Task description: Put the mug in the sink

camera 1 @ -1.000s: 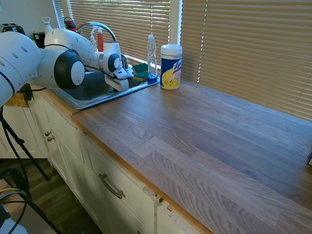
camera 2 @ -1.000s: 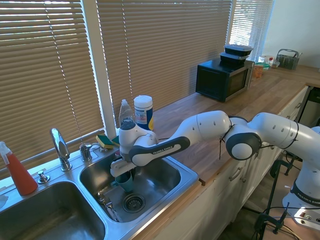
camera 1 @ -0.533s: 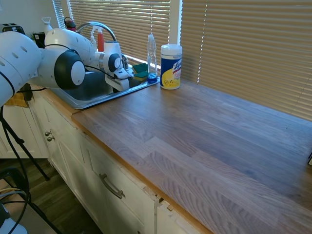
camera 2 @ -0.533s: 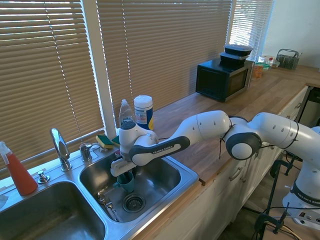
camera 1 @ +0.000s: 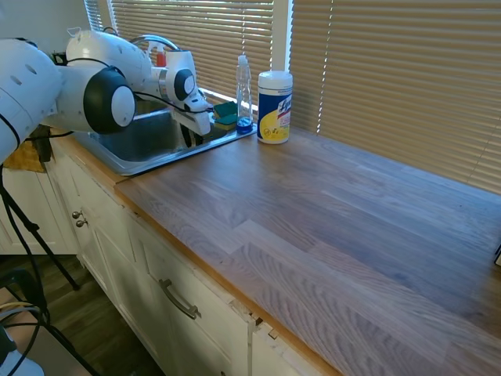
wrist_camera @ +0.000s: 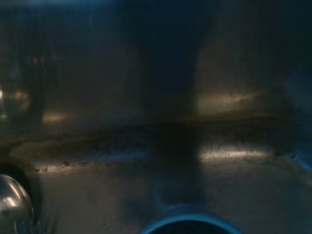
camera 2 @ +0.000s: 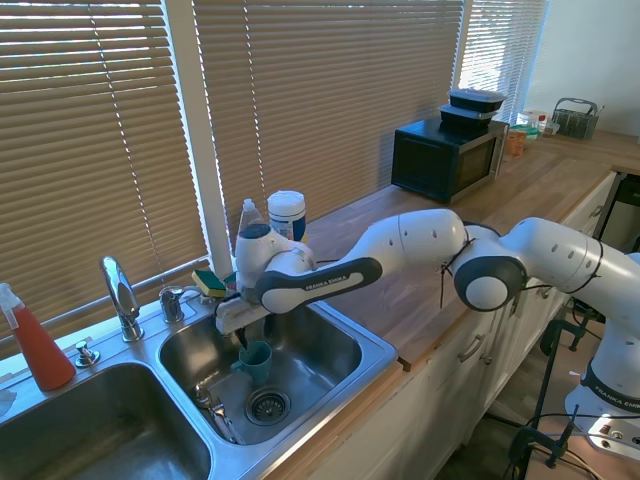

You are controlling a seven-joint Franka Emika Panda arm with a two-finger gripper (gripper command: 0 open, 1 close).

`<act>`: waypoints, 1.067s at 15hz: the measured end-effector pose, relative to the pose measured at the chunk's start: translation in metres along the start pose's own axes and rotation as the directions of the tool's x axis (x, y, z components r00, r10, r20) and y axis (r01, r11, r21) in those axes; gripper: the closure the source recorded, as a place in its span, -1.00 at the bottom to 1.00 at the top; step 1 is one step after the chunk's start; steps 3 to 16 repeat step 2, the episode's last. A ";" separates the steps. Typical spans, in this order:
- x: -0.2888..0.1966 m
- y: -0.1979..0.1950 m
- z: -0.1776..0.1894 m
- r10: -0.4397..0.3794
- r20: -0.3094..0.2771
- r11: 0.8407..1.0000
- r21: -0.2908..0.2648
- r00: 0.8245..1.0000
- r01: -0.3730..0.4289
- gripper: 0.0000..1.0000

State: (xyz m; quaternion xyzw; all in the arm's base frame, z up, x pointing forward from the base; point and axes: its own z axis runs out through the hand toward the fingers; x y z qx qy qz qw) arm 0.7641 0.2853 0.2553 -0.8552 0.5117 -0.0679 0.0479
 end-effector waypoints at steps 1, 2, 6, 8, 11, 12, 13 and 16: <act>-0.002 -0.001 -0.009 0.001 -0.011 1.000 0.001 1.000 -0.001 -1.00; -0.004 -0.001 -0.017 0.003 -0.020 1.000 0.000 1.000 -0.003 -1.00; -0.004 -0.001 -0.017 0.003 -0.020 1.000 0.000 1.000 -0.003 -1.00; -0.004 -0.001 -0.017 0.003 -0.020 1.000 0.000 1.000 -0.003 -1.00; -0.004 -0.001 -0.017 0.003 -0.020 1.000 0.000 1.000 -0.003 -1.00; -0.004 -0.001 -0.017 0.003 -0.020 1.000 0.000 1.000 -0.003 -1.00; -0.004 -0.001 -0.017 0.003 -0.020 1.000 0.000 1.000 -0.003 -1.00; -0.004 -0.001 -0.017 0.003 -0.020 1.000 0.000 1.000 -0.003 -1.00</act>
